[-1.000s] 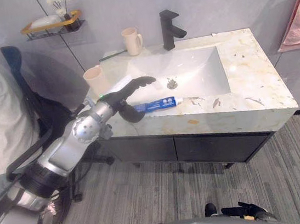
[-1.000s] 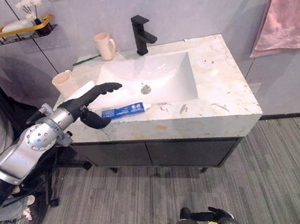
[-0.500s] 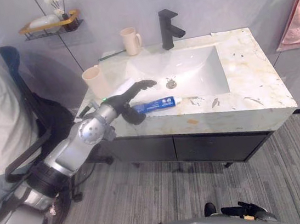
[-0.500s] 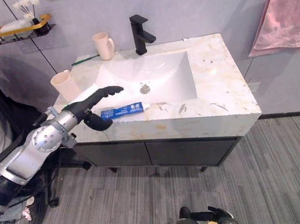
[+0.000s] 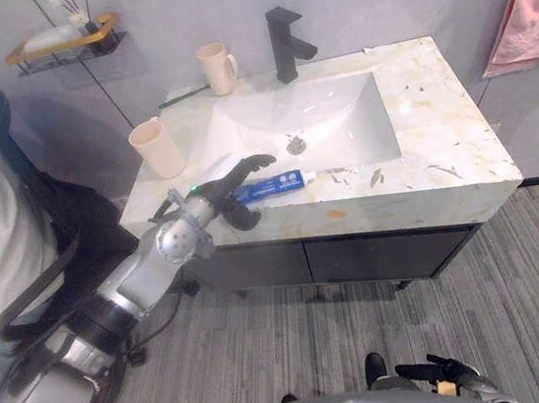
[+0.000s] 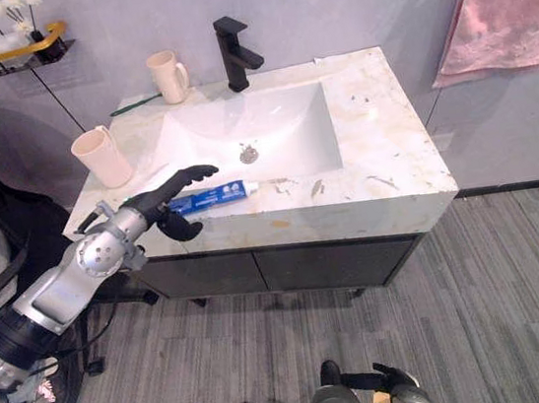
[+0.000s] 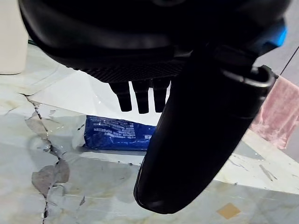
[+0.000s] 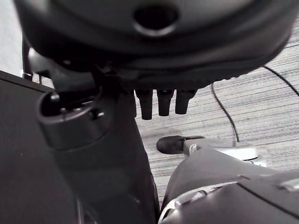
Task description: Organize the bathroom.
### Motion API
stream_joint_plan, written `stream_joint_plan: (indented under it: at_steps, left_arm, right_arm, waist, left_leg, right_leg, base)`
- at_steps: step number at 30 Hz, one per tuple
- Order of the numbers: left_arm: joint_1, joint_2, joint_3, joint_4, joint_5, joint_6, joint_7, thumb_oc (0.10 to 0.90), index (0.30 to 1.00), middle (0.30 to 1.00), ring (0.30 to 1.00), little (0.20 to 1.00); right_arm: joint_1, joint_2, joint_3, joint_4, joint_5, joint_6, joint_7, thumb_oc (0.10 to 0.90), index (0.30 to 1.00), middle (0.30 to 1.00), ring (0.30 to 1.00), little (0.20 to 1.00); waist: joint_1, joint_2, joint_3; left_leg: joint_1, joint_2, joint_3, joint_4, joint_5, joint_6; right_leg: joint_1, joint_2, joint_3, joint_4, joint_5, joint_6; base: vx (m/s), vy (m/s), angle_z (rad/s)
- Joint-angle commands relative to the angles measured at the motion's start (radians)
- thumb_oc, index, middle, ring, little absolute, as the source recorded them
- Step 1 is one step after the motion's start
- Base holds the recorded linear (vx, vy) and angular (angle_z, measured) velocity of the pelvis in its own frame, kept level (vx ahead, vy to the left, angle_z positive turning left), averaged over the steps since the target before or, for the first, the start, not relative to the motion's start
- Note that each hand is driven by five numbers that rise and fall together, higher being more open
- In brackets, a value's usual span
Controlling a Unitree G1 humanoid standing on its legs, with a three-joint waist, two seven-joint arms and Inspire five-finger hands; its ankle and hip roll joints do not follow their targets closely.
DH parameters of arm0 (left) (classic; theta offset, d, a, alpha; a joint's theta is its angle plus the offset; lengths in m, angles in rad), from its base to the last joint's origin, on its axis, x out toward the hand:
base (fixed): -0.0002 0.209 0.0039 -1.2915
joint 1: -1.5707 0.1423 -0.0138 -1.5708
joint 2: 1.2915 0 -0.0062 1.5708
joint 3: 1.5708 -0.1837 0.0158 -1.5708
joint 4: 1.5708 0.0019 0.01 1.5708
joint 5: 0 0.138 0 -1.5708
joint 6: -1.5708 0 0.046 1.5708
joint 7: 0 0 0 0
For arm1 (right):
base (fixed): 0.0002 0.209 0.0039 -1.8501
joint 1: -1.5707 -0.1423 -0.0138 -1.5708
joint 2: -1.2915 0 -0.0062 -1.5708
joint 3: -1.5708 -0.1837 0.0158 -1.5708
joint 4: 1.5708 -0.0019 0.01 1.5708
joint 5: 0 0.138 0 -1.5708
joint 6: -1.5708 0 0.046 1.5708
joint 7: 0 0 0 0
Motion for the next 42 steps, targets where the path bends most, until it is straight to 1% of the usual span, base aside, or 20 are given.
stream_joint_plan:
  at_steps: [1,4,6,9,10,11,12,13,14,25,31,33,34,35,36,38,39,40,41,42]
  left_arm:
    - [-0.162,0.027,0.060,0.013,0.074,-0.034,0.084,0.800,0.900,0.900,0.900,0.900]
    - [-0.167,0.035,0.055,0.023,0.120,-0.042,0.090,0.800,0.900,0.900,0.900,0.900]
    - [-0.172,0.044,0.051,0.026,0.084,-0.044,0.086,0.800,0.900,0.900,0.900,0.900]
    - [-0.173,0.040,0.048,0.024,0.087,-0.034,0.088,0.800,0.900,0.900,0.900,0.900]
    - [-0.173,0.038,0.045,0.025,0.084,-0.031,0.086,0.684,0.726,0.726,0.726,0.726]
    - [-0.176,0.034,0.041,0.031,0.085,-0.030,0.086,0.590,0.585,0.585,0.585,0.585]
    - [-0.177,0.031,0.040,0.033,0.087,-0.030,0.081,0.522,0.484,0.484,0.484,0.484]
    - [-0.177,0.031,0.040,0.033,0.087,-0.030,0.081,0.522,0.484,0.484,0.484,0.484]
    - [-0.179,0.029,0.036,0.036,0.090,-0.029,0.079,0.400,0.300,0.300,0.300,0.300]
    - [-0.188,0.024,0.022,0.044,0.105,-0.025,0.071,0.400,0.300,0.300,0.300,0.300]
    - [-0.183,0.025,0.034,0.036,0.082,-0.036,0.120,0.400,0.300,0.300,0.300,0.300]
    - [-0.174,0.020,0.063,0.028,-0.010,-0.070,0.192,0.400,0.300,0.300,0.300,0.300]
    - [-0.164,0.018,0.083,0.023,-0.054,-0.104,0.224,0.400,0.300,0.300,0.300,0.300]
    - [-0.148,0.010,0.114,0.014,-0.141,-0.146,0.256,0.400,0.300,0.300,0.300,0.300]
    - [-0.132,-0.001,0.141,0.004,-0.177,-0.161,0.254,0.400,0.300,0.300,0.300,0.300]
    - [-0.060,-0.067,0.245,-0.035,-0.379,-0.238,0.270,0.400,0.300,0.300,0.300,0.300]
    - [-0.034,-0.105,0.282,-0.050,-0.459,-0.264,0.276,0.400,0.300,0.300,0.300,0.300]
    - [-0.026,-0.118,0.294,-0.053,-0.478,-0.275,0.278,0.400,0.300,0.300,0.300,0.300]
    - [-0.026,-0.118,0.294,-0.053,-0.478,-0.275,0.278,0.400,0.300,0.300,0.300,0.300]
    - [0.021,-0.209,0.357,-0.085,-0.636,-0.321,0.278,0.400,0.300,0.300,0.300,0.300]
  right_arm:
    - [0.006,-0.023,0.014,0.012,0.000,-0.007,-0.010,0.800,0.900,0.900,0.900,0.900]
    - [0.009,-0.028,0.013,0.004,0.004,-0.005,-0.011,0.800,0.900,0.900,0.900,0.900]
    - [0.012,-0.030,0.011,0.002,0.002,-0.006,-0.010,0.800,0.900,0.900,0.900,0.900]
    - [0.012,-0.031,0.012,0.003,0.002,-0.009,-0.011,0.800,0.900,0.900,0.900,0.900]
    - [0.012,-0.031,0.012,0.005,0.002,-0.011,-0.011,0.800,0.900,0.900,0.900,0.900]
    - [0.011,-0.032,0.010,0.007,0.001,-0.013,-0.009,0.800,0.900,0.900,0.900,0.900]
    - [0.010,-0.033,0.010,0.007,0.002,-0.012,-0.009,0.800,0.900,0.900,0.900,0.900]
    - [0.010,-0.033,0.010,0.007,0.002,-0.012,-0.009,0.800,0.900,0.900,0.900,0.900]
    - [0.009,-0.034,0.010,0.006,0.002,-0.012,-0.009,0.800,0.900,0.900,0.900,0.900]
    - [0.007,-0.034,0.016,-0.009,0.000,-0.003,-0.015,0.800,0.900,0.900,0.900,0.900]
    - [0.005,-0.033,0.016,-0.010,0.003,-0.017,-0.018,0.800,0.900,0.900,0.900,0.900]
    - [0.004,-0.031,0.017,-0.028,0.031,-0.030,-0.031,0.800,0.900,0.900,0.900,0.900]
    - [0.005,-0.031,0.016,-0.039,0.050,-0.038,-0.036,0.800,0.900,0.900,0.900,0.900]
    - [0.008,-0.028,0.010,-0.058,0.090,-0.058,-0.044,0.800,0.900,0.900,0.900,0.900]
    - [0.011,-0.025,0.001,-0.075,0.121,-0.072,-0.061,0.800,0.900,0.900,0.900,0.900]
    - [0.028,-0.016,-0.052,-0.149,0.266,-0.156,-0.133,0.800,0.900,0.900,0.900,0.900]
    - [0.039,-0.007,-0.083,-0.187,0.285,-0.179,-0.167,0.800,0.900,0.900,0.900,0.900]
    - [0.043,-0.004,-0.093,-0.200,0.295,-0.201,-0.189,0.800,0.900,0.900,0.900,0.900]
    - [0.043,-0.004,-0.093,-0.200,0.295,-0.201,-0.189,0.800,0.900,0.900,0.900,0.900]
    - [0.067,0.009,-0.179,-0.318,0.313,-0.290,-0.345,0.800,0.900,0.900,0.900,0.900]
  waist:
    - [-0.017,-0.066,-0.001]
    - [-0.022,-0.064,0.004]
    - [-0.024,-0.065,0.005]
    - [-0.026,-0.063,0.005]
    - [-0.026,-0.063,0.006]
    - [-0.027,-0.064,0.007]
    - [-0.027,-0.065,0.007]
    - [-0.027,-0.065,0.007]
    - [-0.028,-0.065,0.009]
    - [-0.032,-0.066,0.011]
    - [-0.029,-0.064,0.012]
    - [-0.025,-0.067,0.014]
    - [-0.024,-0.069,0.014]
    - [-0.022,-0.072,0.015]
    - [-0.021,-0.075,0.015]
    - [-0.025,-0.083,0.018]
    - [-0.029,-0.088,0.020]
    - [-0.031,-0.090,0.021]
    - [-0.031,-0.090,0.021]
    - [-0.050,-0.105,0.023]
  left_leg:
    - [-0.055,-0.037,0.021,0.053,0.005,0.007]
    - [-0.059,-0.036,0.022,0.060,0.004,0.005]
    - [-0.059,-0.037,0.022,0.061,0.004,0.005]
    - [-0.059,-0.036,0.023,0.061,0.004,0.005]
    - [-0.059,-0.036,0.023,0.061,0.003,0.005]
    - [-0.061,-0.035,0.023,0.064,0.003,0.004]
    - [-0.061,-0.034,0.023,0.065,0.003,0.003]
    - [-0.061,-0.034,0.023,0.065,0.003,0.003]
    - [-0.062,-0.034,0.024,0.067,0.003,0.003]
    - [-0.067,-0.034,0.023,0.075,0.000,0.002]
    - [-0.067,-0.037,0.020,0.076,-0.001,0.003]
    - [-0.064,-0.040,0.018,0.075,-0.002,0.004]
    - [-0.063,-0.040,0.017,0.073,-0.002,0.004]
    - [-0.060,-0.041,0.015,0.071,-0.003,0.005]
    - [-0.059,-0.041,0.015,0.071,-0.004,0.006]
    - [-0.054,-0.043,0.012,0.073,-0.010,0.011]
    - [-0.053,-0.044,0.012,0.076,-0.012,0.013]
    - [-0.053,-0.044,0.012,0.076,-0.013,0.014]
    - [-0.053,-0.044,0.012,0.076,-0.013,0.014]
    - [-0.046,-0.046,0.023,0.076,-0.019,0.021]
  right_leg:
    - [0.063,0.001,0.010,0.000,-0.082,0.023]
    - [0.062,-0.001,0.012,0.000,-0.082,0.022]
    - [0.063,-0.001,0.012,0.000,-0.081,0.023]
    - [0.062,-0.001,0.013,0.000,-0.083,0.023]
    - [0.062,-0.001,0.014,0.000,-0.083,0.023]
    - [0.062,-0.002,0.014,0.000,-0.082,0.023]
    - [0.062,-0.002,0.013,0.000,-0.082,0.023]
    - [0.062,-0.002,0.013,0.000,-0.082,0.023]
    - [0.061,-0.002,0.014,0.000,-0.082,0.023]
    - [0.061,-0.006,0.018,0.000,-0.082,0.023]
    - [0.063,-0.009,0.016,0.000,-0.082,0.023]
    - [0.065,-0.011,0.015,0.000,-0.082,0.023]
    - [0.066,-0.012,0.015,0.000,-0.082,0.022]
    - [0.067,-0.012,0.016,0.000,-0.082,0.022]
    - [0.068,-0.012,0.017,0.000,-0.082,0.021]
    - [0.068,-0.011,0.027,0.000,-0.078,0.018]
    - [0.068,-0.010,0.032,0.000,-0.078,0.017]
    - [0.068,-0.010,0.034,0.000,-0.078,0.017]
    - [0.068,-0.010,0.034,0.000,-0.078,0.017]
    - [0.066,-0.005,0.049,0.000,-0.074,0.017]
  base:
    - [0.04,0.017,0.00]
    - [0.03,0.010,0.00]
    - [0.02,0.004,0.00]
    - [0.00,0.000,0.00]
    - [0.00,0.000,0.00]
    - [0.00,0.000,0.00]
    - [0.00,0.000,0.00]
    - [0.00,0.000,0.00]
    - [0.00,0.000,0.00]
    - [0.00,0.000,0.00]
    - [0.00,0.005,-0.01]
    - [-0.05,0.031,-0.01]
    - [-0.07,0.038,0.00]
    - [-0.06,0.026,0.00]
    - [-0.08,0.034,-0.01]
    - [-0.10,0.038,-0.03]
    - [-0.08,0.027,-0.05]
    - [-0.04,0.015,-0.07]
    - [-0.09,0.026,-0.05]
    - [-0.08,0.025,-0.07]
